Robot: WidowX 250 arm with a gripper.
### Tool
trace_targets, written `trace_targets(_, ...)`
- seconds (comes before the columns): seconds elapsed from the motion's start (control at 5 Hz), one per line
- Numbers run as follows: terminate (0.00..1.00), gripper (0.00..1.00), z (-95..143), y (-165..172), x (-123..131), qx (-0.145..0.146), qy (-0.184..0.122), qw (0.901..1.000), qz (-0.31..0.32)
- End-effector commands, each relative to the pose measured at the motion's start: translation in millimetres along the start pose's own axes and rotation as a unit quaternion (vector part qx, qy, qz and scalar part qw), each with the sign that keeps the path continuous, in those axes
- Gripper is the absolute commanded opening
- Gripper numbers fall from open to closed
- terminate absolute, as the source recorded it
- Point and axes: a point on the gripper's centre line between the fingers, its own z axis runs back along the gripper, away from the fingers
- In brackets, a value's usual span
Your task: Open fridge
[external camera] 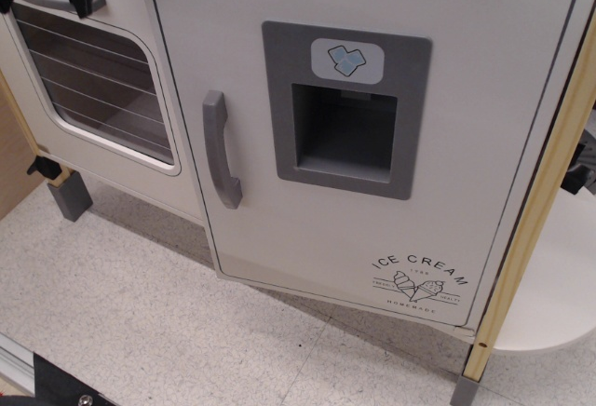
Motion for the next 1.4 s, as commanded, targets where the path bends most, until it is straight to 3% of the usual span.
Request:
trace_targets(0.0,0.0,1.0,16,2,30,0.012,0.014,0.9954,0.094)
trace_targets(0.2,0.0,1.0,14,-9,39,-0.003,0.034,0.9935,0.108)
trace_targets(0.4,0.0,1.0,14,-23,43,-0.041,0.064,0.9903,0.116)
trace_targets(0.6,0.0,1.0,17,-38,32,-0.063,0.06,0.9925,0.085)
trace_targets(1.0,0.0,1.0,27,-36,-4,-0.078,0.056,0.9953,-0.001)
trace_targets(1.2,0.0,1.0,35,-35,-28,-0.087,0.038,0.9937,-0.06)
